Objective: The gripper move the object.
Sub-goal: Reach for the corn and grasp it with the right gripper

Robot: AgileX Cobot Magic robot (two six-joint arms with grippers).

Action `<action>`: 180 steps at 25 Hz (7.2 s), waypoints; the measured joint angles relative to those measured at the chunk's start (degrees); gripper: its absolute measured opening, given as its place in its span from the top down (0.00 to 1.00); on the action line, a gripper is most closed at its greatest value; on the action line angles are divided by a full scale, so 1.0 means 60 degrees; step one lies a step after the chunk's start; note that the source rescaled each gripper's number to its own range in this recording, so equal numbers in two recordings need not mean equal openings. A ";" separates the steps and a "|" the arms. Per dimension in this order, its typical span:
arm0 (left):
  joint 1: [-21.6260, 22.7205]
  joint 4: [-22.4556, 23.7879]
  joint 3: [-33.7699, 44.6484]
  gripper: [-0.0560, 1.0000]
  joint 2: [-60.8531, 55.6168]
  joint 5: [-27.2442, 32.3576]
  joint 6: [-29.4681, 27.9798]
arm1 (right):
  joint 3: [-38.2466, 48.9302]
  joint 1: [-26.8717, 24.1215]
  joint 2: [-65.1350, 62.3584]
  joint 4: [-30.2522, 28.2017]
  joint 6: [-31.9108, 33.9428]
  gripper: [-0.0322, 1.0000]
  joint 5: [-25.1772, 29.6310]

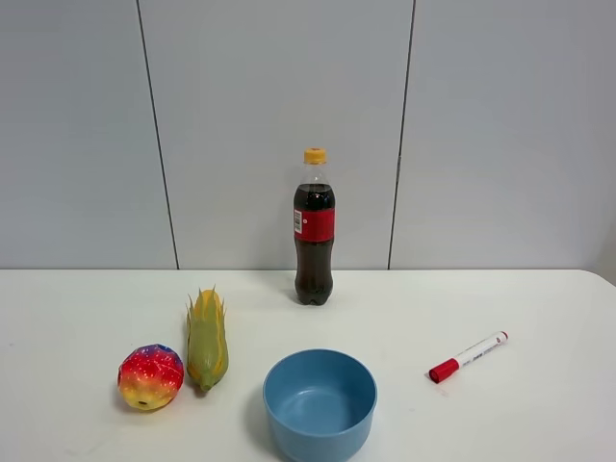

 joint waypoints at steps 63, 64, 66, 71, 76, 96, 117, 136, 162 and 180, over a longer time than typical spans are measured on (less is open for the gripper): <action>0.0000 0.0000 0.0000 0.00 0.0000 0.0000 0.0000 | -0.1742 0.0000 0.5463 0.7786 -0.5392 0.02 -0.0264; 0.0000 0.0000 0.0000 0.00 0.0000 0.0000 0.0000 | -0.1764 0.0000 0.5698 0.8068 -0.5922 0.03 -0.0264; 0.0000 0.0000 0.0000 0.00 0.0000 0.0000 0.0000 | -0.1837 0.0000 0.6260 0.8351 -0.6780 0.08 -0.0251; 0.0000 0.0000 0.0000 0.00 0.0000 0.0000 0.0000 | -0.2827 0.0000 0.7453 0.8453 -0.7864 0.24 0.0020; 0.0000 0.0000 0.0000 0.00 0.0000 0.0000 0.0000 | -0.4351 0.0844 0.8419 0.8444 -0.7890 0.28 0.0133; 0.0000 0.0000 0.0000 0.00 0.0000 0.0000 0.0000 | -1.0134 0.8464 1.5269 0.2034 -0.0969 0.26 -0.1695; 0.0000 0.0000 0.0000 0.00 0.0000 0.0000 0.0000 | -1.4344 0.8959 2.1263 -0.1429 0.4522 0.03 -0.2032; 0.0000 0.0000 0.0000 0.00 0.0000 0.0000 0.0000 | -1.4402 0.8362 2.2651 -0.2102 0.7029 0.05 -0.4086; 0.0000 0.0000 0.0000 0.00 0.0000 0.0000 0.0000 | -1.4428 0.8362 2.3619 -0.2236 0.7782 0.18 -0.4742; 0.0000 0.0000 0.0000 0.00 0.0000 0.0000 0.0000 | -1.4428 0.8362 2.3866 -0.2573 0.7814 0.70 -0.4735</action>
